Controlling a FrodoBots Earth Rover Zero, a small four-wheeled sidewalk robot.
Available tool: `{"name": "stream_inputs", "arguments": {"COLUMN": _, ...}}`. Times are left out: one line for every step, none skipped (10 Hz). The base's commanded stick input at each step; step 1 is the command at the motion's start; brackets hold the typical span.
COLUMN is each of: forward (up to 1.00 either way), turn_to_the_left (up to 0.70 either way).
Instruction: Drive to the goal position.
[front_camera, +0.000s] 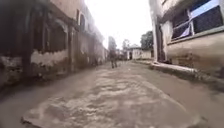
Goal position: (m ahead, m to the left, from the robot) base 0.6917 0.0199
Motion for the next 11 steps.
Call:
{"name": "stream_inputs", "arguments": {"forward": 0.50, "turn_to_the_left": 0.01}}
{"name": "stream_inputs", "arguments": {"forward": 0.50, "turn_to_the_left": 0.01}}
{"name": "stream_inputs", "arguments": {"forward": 0.50, "turn_to_the_left": 0.01}}
{"name": "stream_inputs", "arguments": {"forward": 0.50, "turn_to_the_left": 0.01}}
{"name": "stream_inputs", "arguments": {"forward": 0.50, "turn_to_the_left": 0.01}}
{"name": "stream_inputs", "arguments": {"forward": 0.50, "turn_to_the_left": 0.01}}
{"name": "stream_inputs", "arguments": {"forward": 0.50, "turn_to_the_left": -0.18}}
{"name": "stream_inputs", "arguments": {"forward": 0.50, "turn_to_the_left": -0.49}}
{"name": "stream_inputs", "arguments": {"forward": 0.50, "turn_to_the_left": -0.48}}
{"name": "stream_inputs", "arguments": {"forward": 0.50, "turn_to_the_left": -0.30}}
{"name": "stream_inputs", "arguments": {"forward": 0.50, "turn_to_the_left": 0.00}}
